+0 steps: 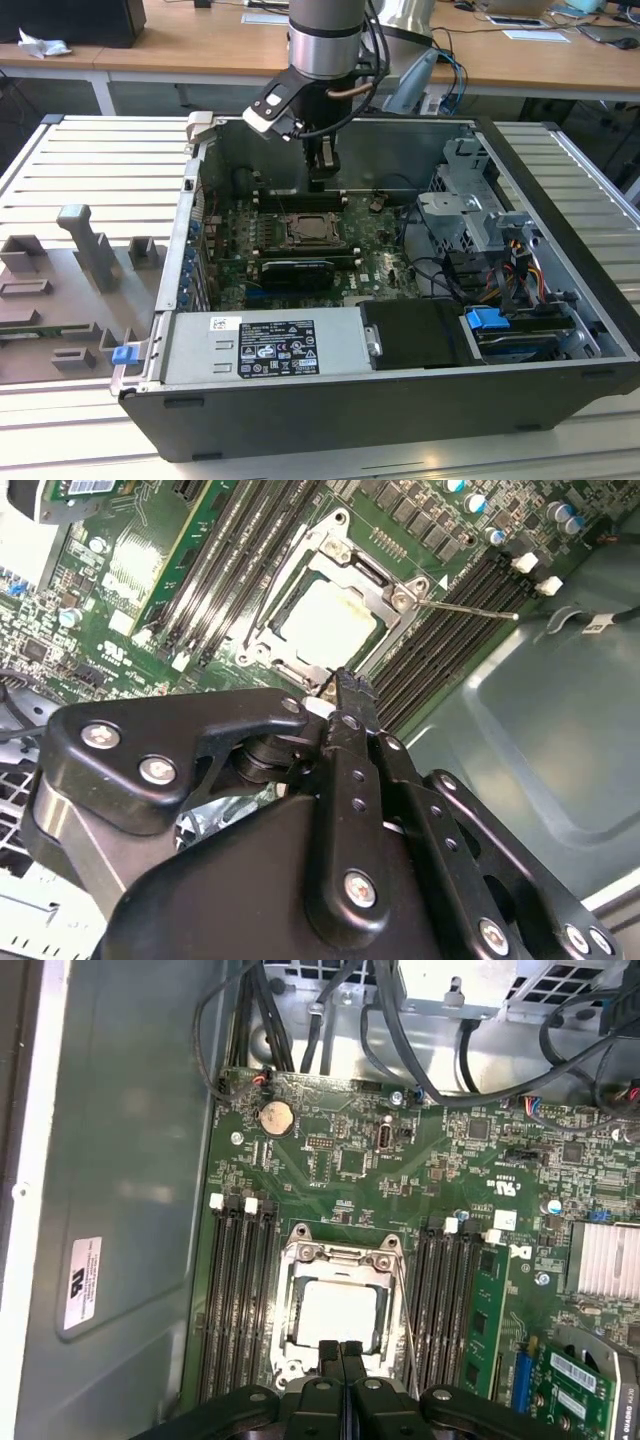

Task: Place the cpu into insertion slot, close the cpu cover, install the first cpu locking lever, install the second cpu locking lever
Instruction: 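Install the first cpu locking lever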

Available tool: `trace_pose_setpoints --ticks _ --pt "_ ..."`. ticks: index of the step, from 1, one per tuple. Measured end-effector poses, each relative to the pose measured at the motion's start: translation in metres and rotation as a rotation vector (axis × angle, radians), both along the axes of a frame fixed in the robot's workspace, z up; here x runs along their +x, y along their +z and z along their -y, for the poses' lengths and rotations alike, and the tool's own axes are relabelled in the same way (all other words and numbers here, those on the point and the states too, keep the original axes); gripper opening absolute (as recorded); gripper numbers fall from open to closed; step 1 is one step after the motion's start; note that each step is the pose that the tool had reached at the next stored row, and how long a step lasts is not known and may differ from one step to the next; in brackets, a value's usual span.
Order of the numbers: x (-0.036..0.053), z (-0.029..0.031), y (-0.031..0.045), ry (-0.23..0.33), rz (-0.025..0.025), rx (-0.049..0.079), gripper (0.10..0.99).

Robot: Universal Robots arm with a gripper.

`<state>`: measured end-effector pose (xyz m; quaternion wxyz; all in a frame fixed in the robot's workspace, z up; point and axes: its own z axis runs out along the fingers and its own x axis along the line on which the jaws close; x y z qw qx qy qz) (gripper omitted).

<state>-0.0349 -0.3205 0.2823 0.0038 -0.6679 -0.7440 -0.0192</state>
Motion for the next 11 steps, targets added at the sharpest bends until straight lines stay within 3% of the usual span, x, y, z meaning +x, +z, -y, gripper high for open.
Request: trace_pose_setpoints --ticks 2,11 --pt "-0.0001 0.0 0.0 0.011 0.0002 -0.001 0.106" --pt "-0.0001 0.0 0.0001 0.215 0.0001 -0.002 0.106"
